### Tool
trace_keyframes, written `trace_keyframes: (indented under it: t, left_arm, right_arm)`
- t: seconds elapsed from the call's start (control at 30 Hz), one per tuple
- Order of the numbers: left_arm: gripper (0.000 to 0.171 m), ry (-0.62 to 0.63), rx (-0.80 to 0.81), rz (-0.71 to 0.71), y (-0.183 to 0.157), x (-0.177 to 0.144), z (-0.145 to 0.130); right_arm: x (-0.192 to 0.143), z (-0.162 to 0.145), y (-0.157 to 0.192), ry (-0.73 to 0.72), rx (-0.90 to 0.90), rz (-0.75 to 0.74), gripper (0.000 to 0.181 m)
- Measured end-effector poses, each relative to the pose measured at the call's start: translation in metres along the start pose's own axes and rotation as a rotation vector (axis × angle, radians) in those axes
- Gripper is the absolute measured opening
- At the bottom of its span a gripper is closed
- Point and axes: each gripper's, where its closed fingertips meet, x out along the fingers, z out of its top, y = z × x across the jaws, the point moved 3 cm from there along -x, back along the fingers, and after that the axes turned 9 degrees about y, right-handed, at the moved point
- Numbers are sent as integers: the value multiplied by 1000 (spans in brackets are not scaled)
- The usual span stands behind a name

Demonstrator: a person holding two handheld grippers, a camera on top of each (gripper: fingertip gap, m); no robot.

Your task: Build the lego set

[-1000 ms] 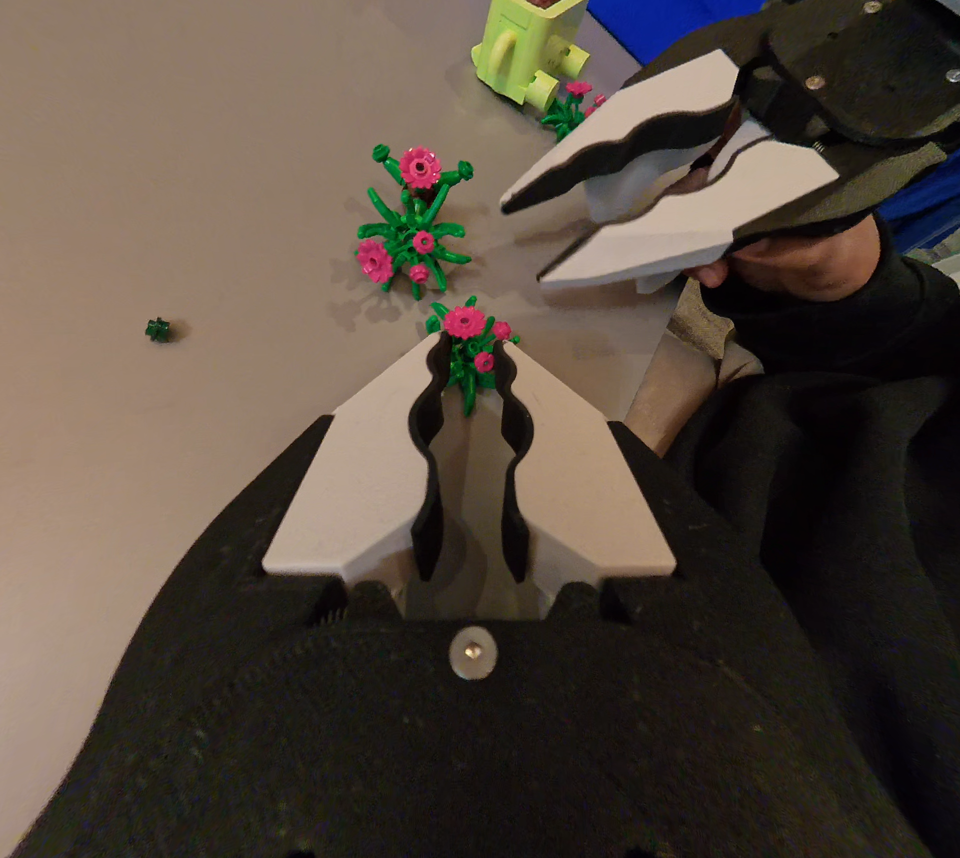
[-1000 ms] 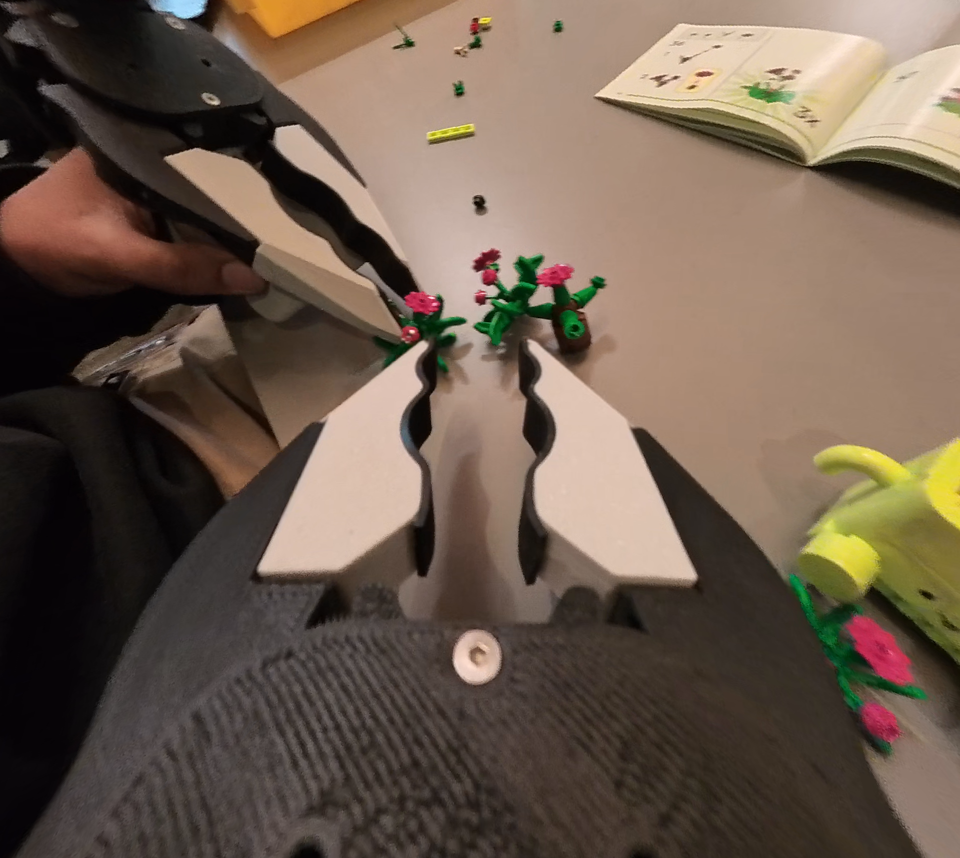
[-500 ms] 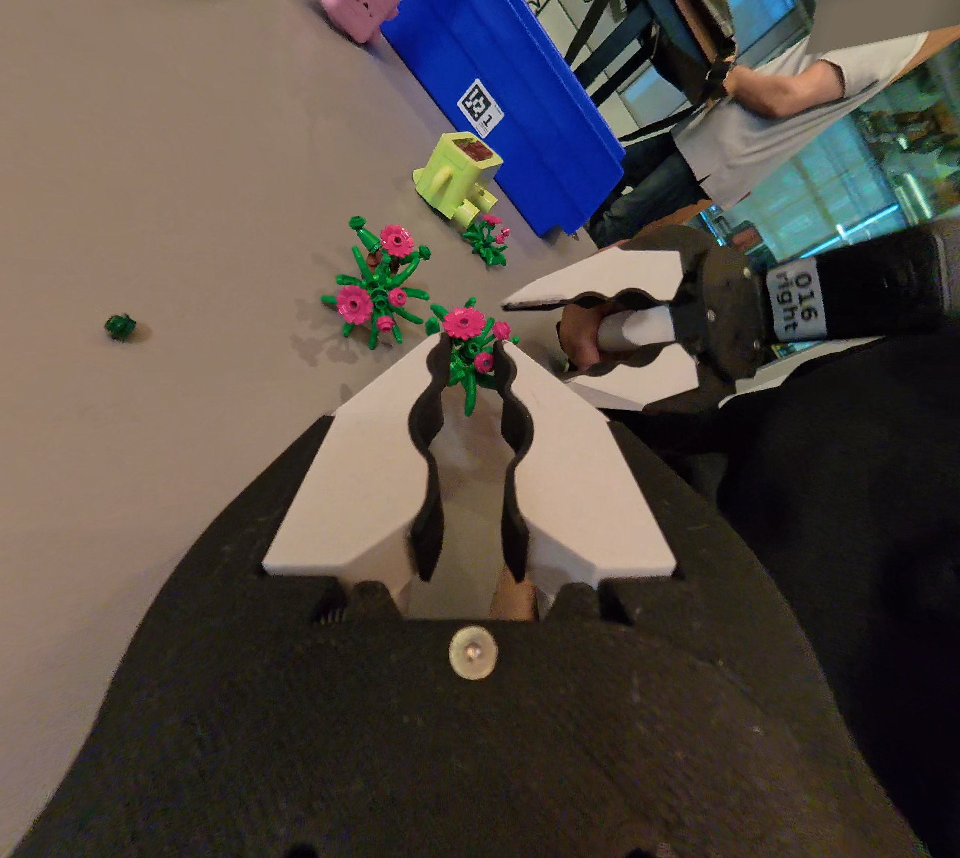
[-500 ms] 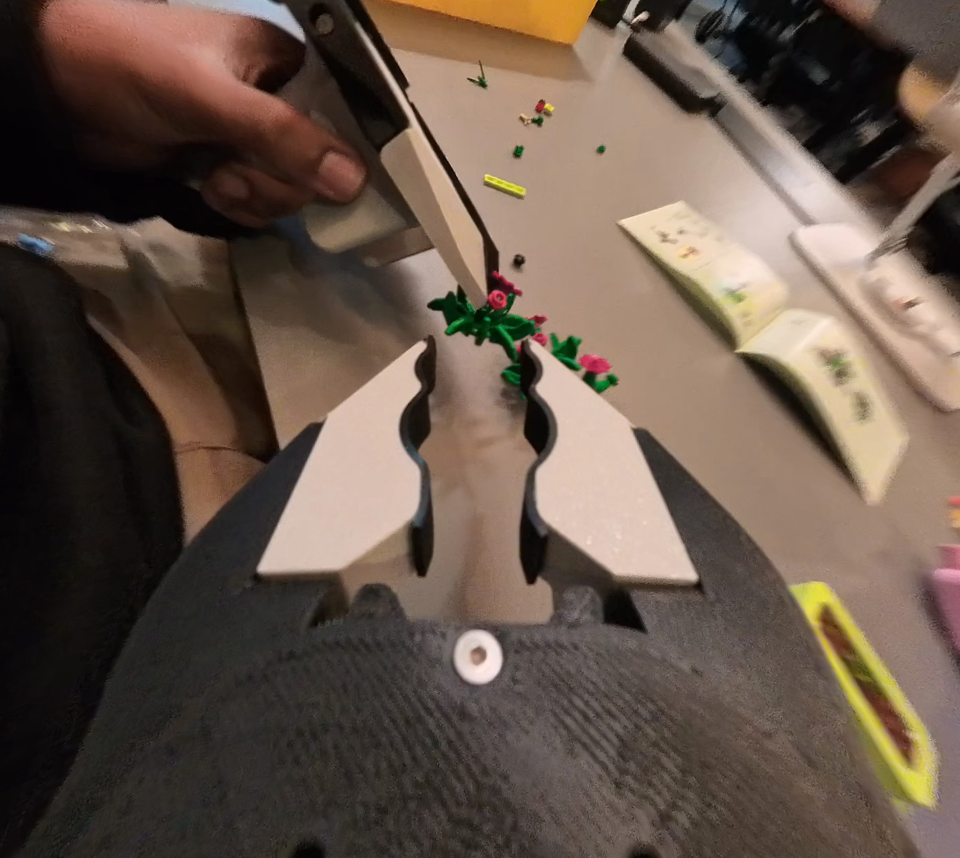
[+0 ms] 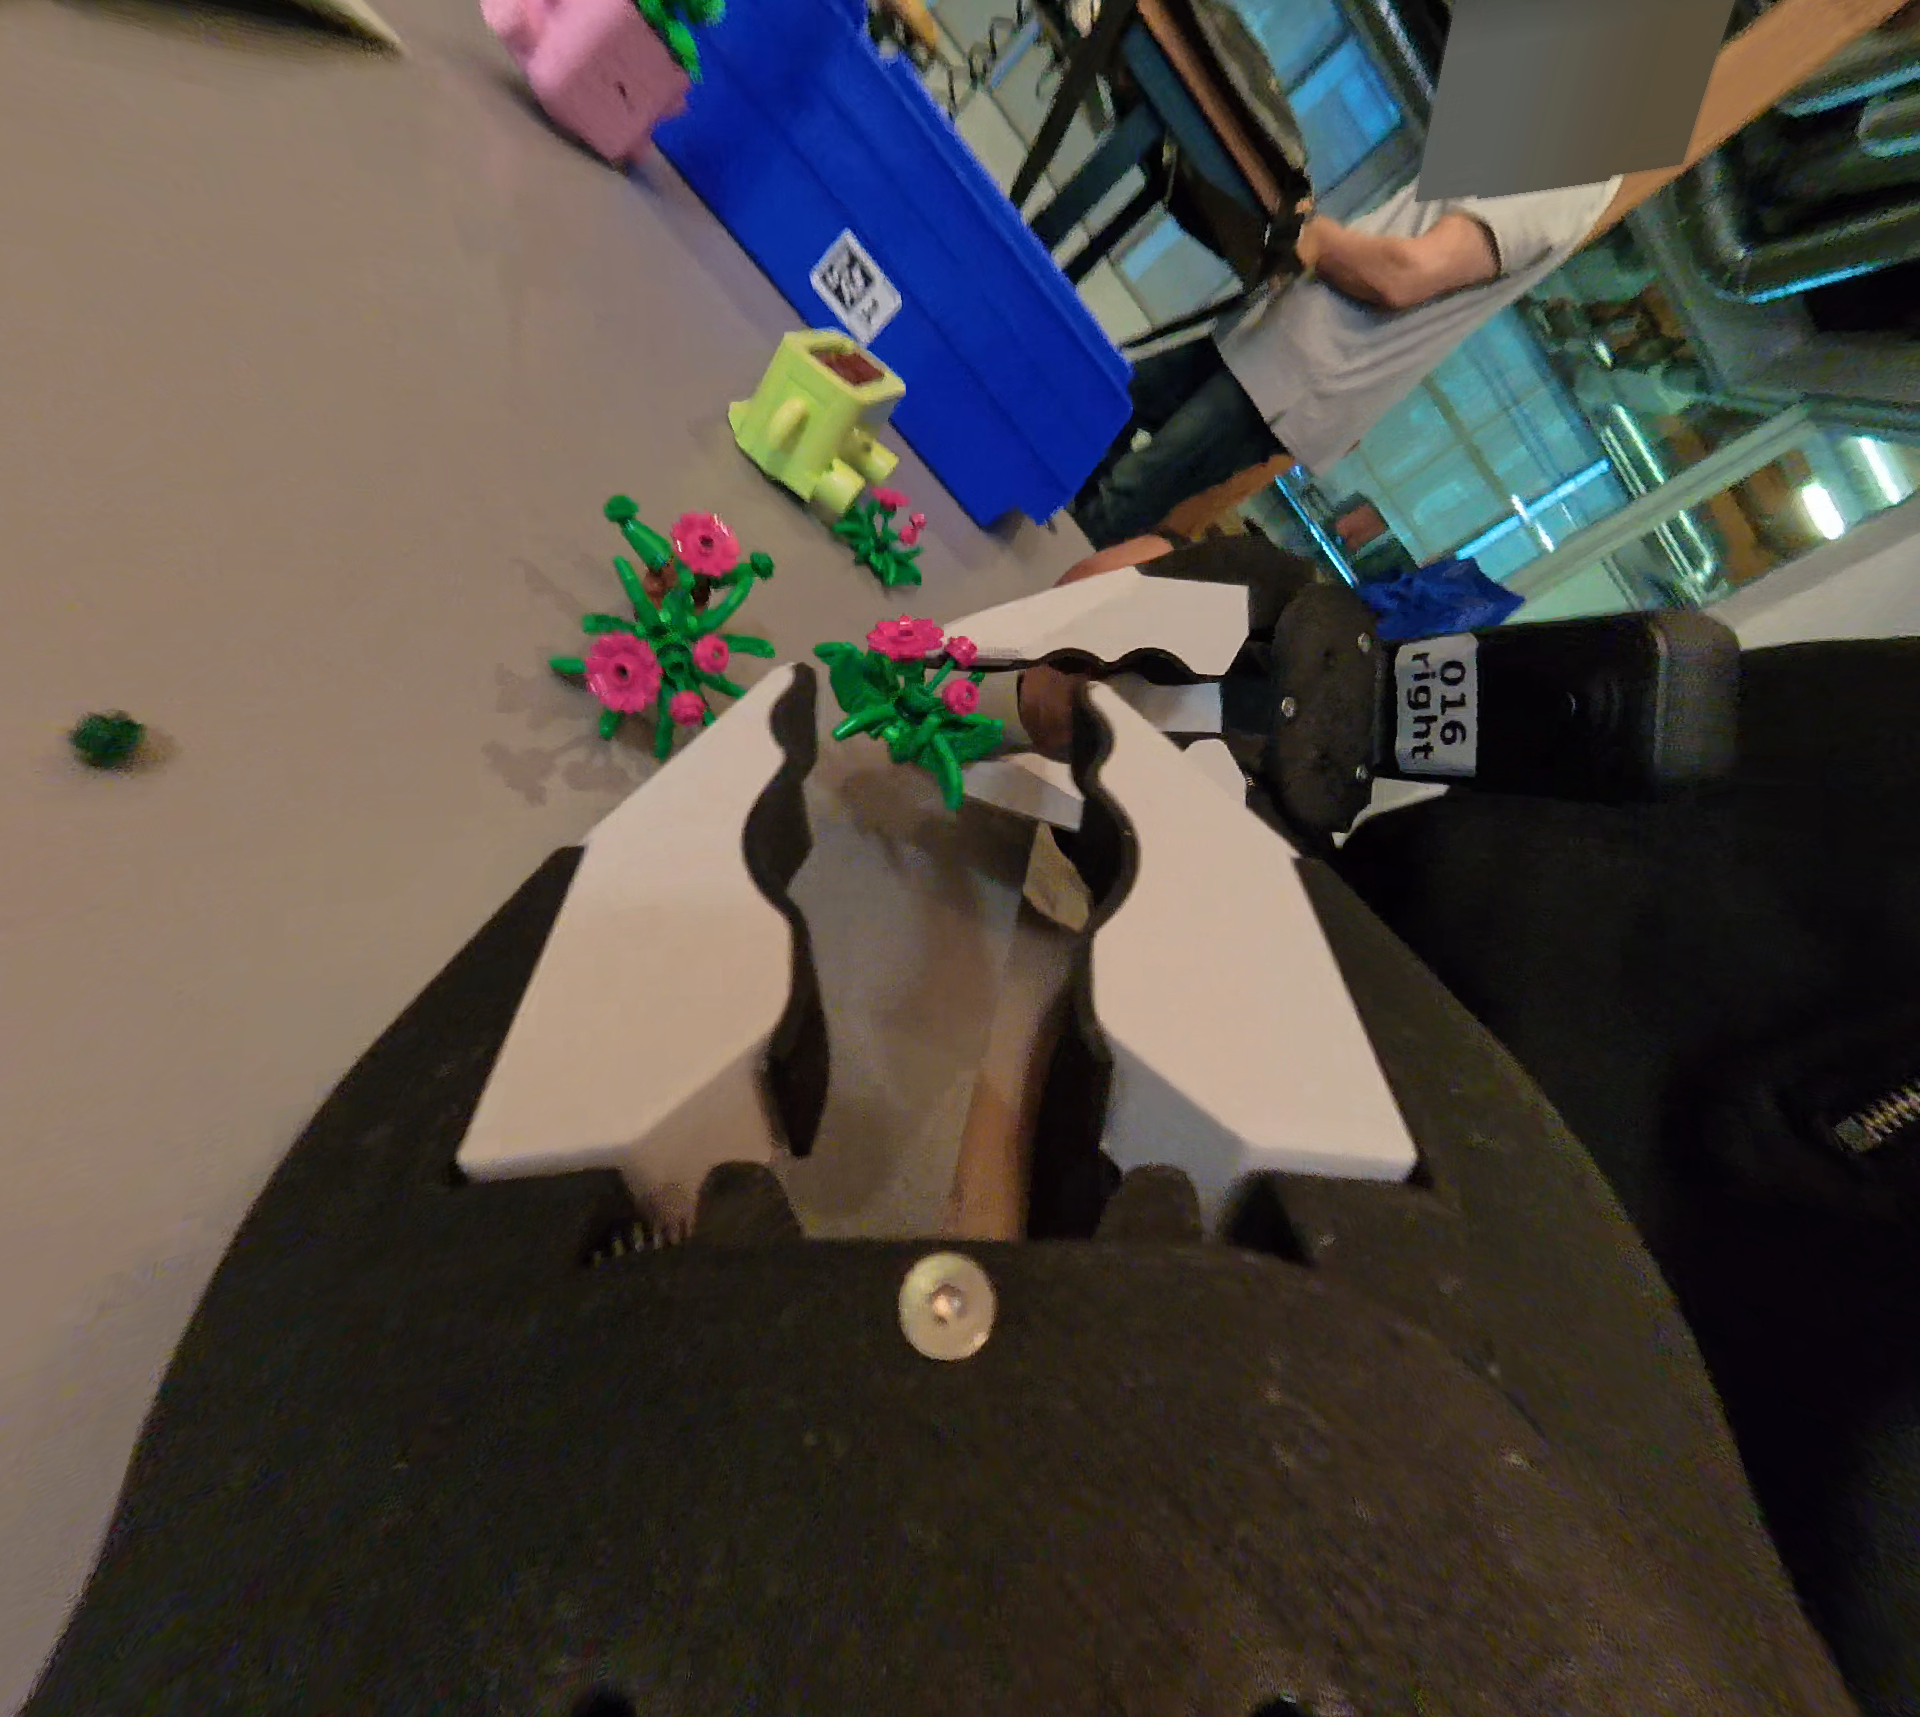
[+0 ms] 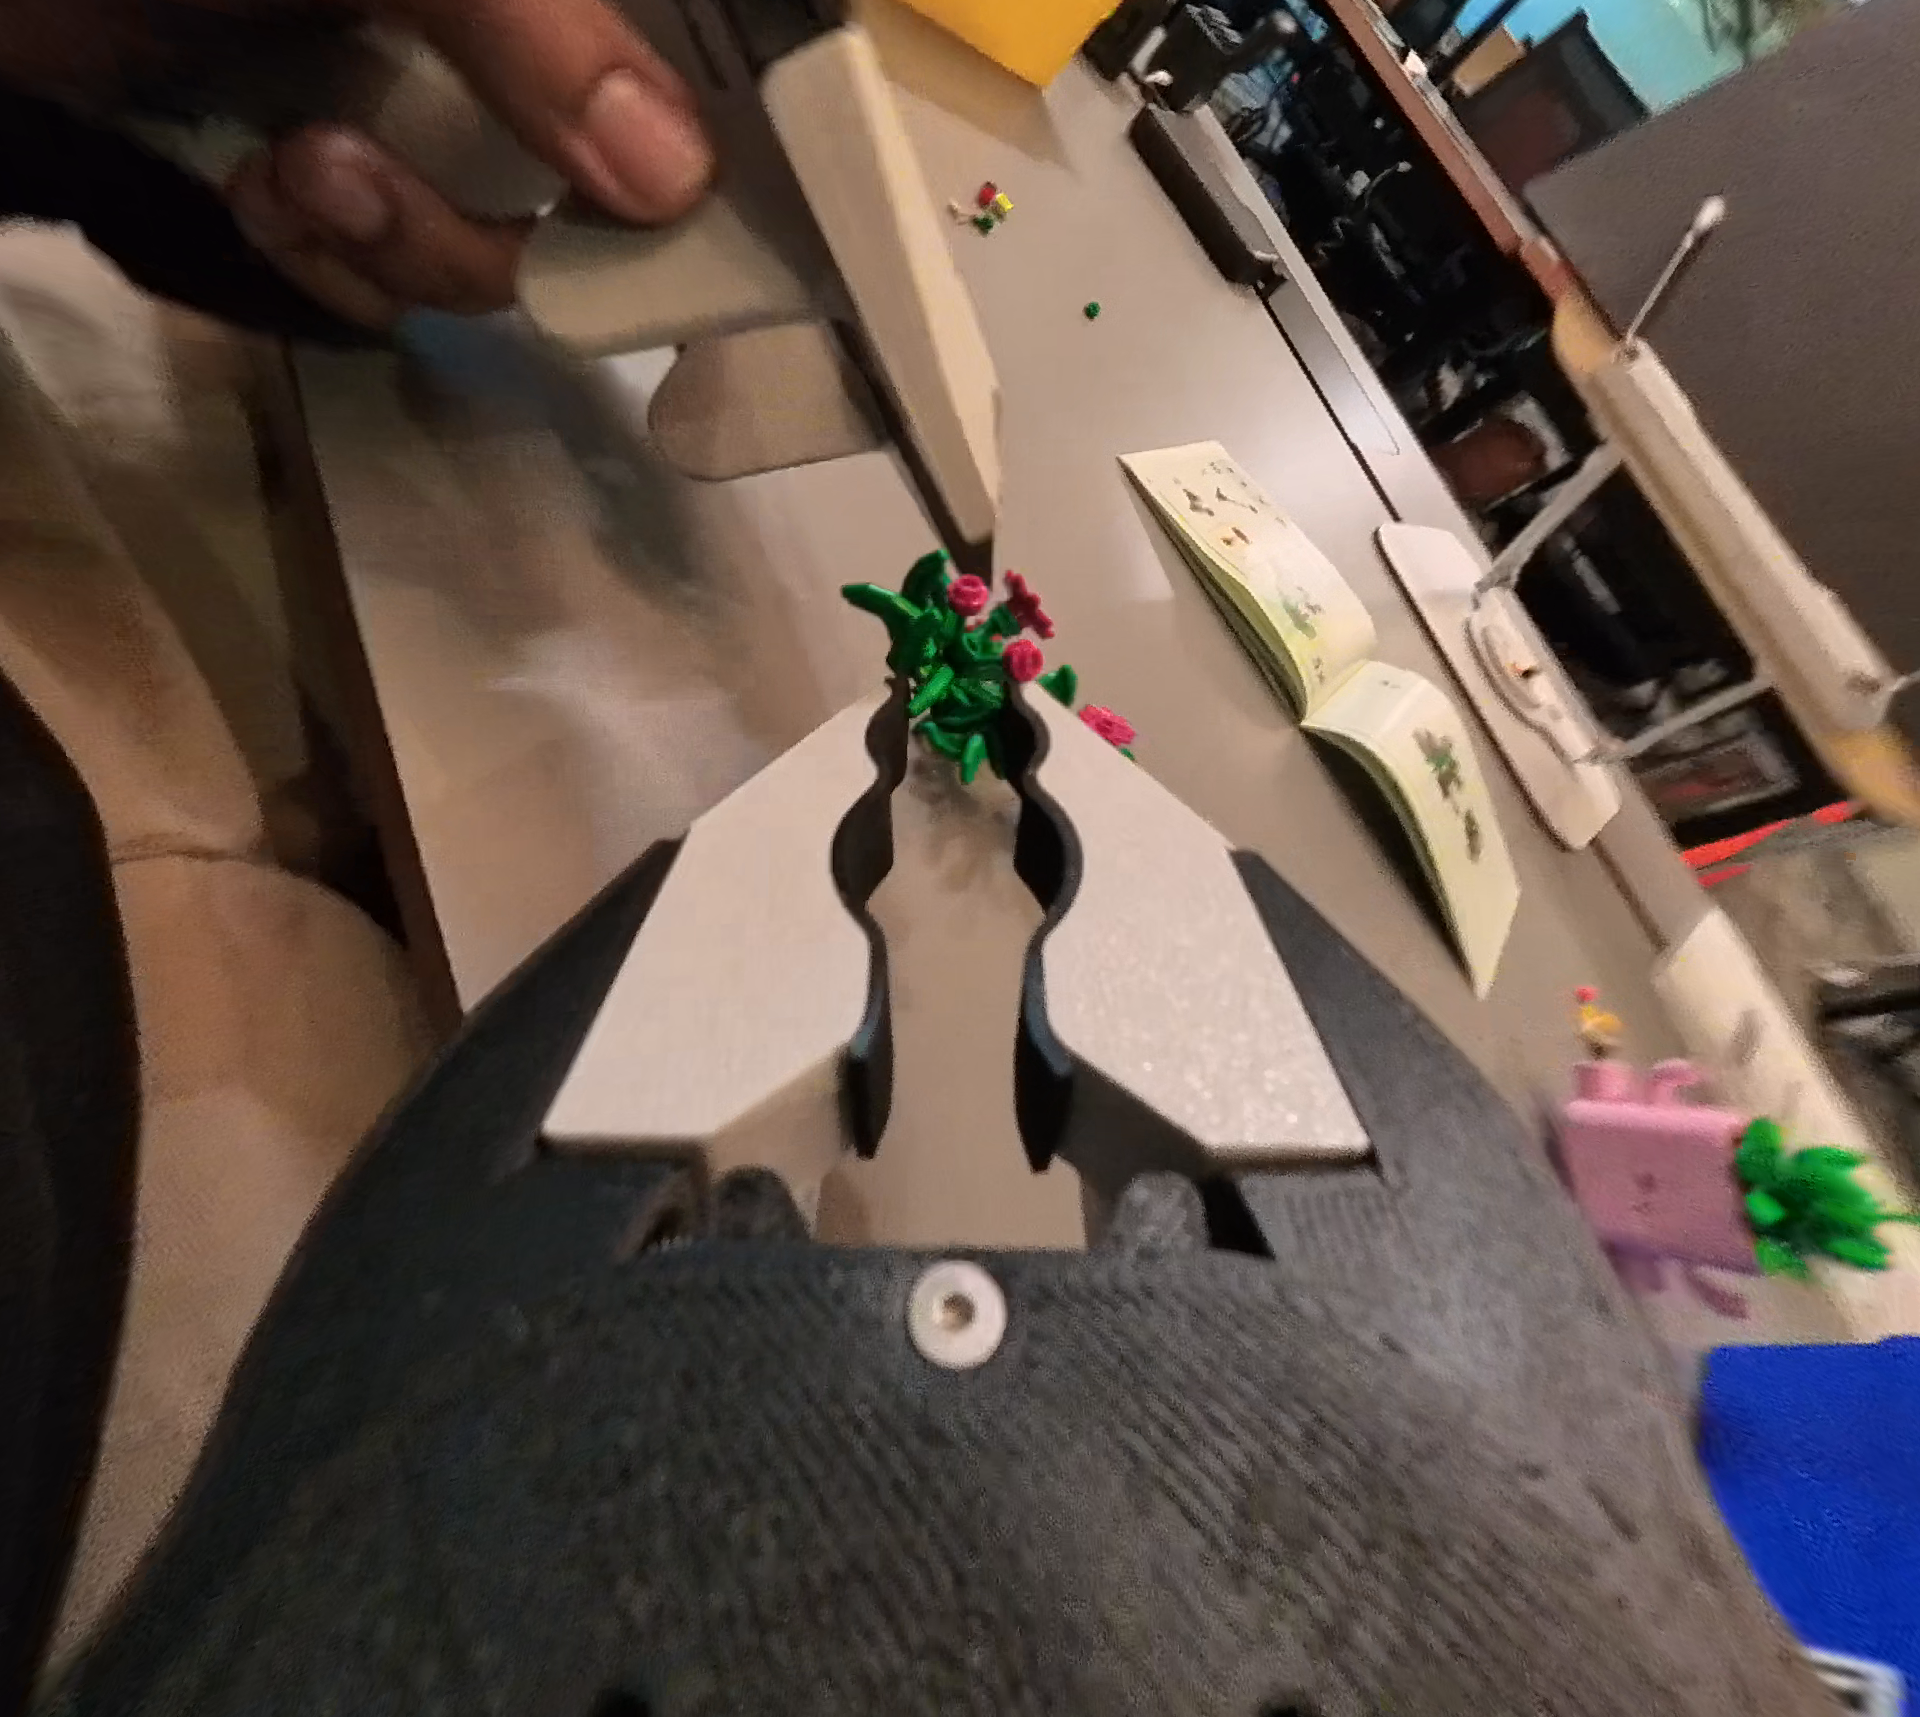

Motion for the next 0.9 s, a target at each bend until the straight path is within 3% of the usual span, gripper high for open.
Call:
trace_keyframes:
  t: [0.13, 0.27, 0.47, 0.9]
  left_arm:
    - [65, -116, 102, -15, -12, -7, 14]
    - [53, -131, 172, -87, -29, -1, 15]
    - [26, -194, 172, -195, -42, -6, 20]
    - [18, -211, 121, -278, -44, -14, 20]
  right_arm:
    - [-9, 6, -21, -132, 394, 129, 16]
    - [-24, 22, -32, -399, 863, 471, 16]
    - [-29, 29, -30, -537, 1024, 658, 15]
    - [-34, 42, -17, -668, 1238, 1035, 18]
